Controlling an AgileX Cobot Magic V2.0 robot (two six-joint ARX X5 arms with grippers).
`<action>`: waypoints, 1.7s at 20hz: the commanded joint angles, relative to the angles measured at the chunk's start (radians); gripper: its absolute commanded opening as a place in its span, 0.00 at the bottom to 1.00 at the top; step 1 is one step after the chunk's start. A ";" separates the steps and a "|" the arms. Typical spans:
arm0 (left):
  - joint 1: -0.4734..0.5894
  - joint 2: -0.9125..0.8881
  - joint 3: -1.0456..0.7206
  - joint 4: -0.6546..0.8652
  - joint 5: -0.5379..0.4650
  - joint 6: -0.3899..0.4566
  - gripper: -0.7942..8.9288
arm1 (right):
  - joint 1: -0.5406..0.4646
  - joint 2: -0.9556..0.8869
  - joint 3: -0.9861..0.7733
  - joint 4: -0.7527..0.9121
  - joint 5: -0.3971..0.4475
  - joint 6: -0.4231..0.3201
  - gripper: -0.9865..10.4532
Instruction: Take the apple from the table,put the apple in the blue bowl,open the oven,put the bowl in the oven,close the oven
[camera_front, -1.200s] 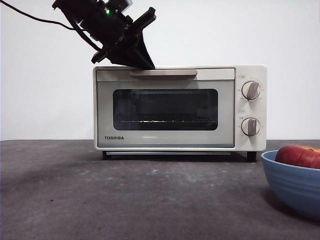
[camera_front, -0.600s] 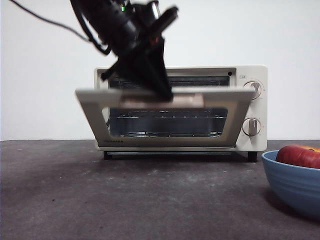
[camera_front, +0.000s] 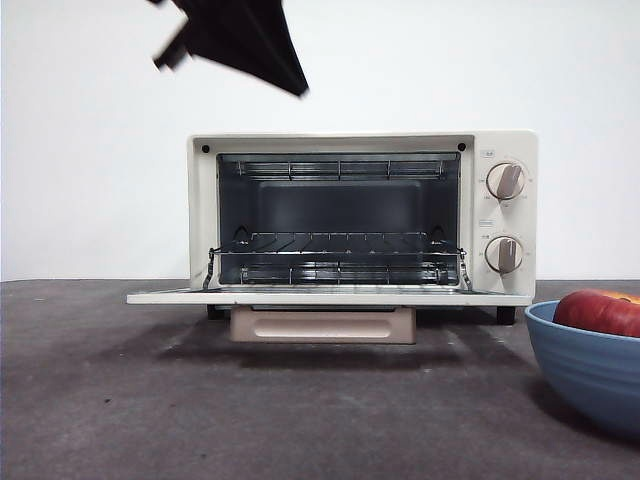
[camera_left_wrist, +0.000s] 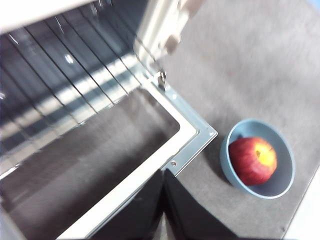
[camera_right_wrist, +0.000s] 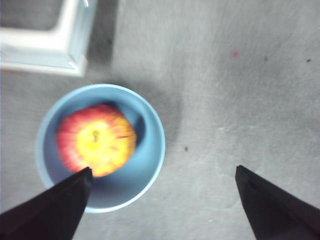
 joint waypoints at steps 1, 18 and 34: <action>0.017 -0.045 0.014 -0.002 -0.002 0.000 0.09 | -0.032 0.062 0.013 0.007 -0.003 -0.098 0.46; 0.177 -0.524 -0.424 0.036 -0.003 -0.059 0.09 | -0.222 0.245 -0.077 0.159 -0.257 -0.234 0.40; 0.177 -0.618 -0.424 -0.009 -0.002 -0.061 0.09 | -0.222 0.284 -0.265 0.376 -0.311 -0.159 0.13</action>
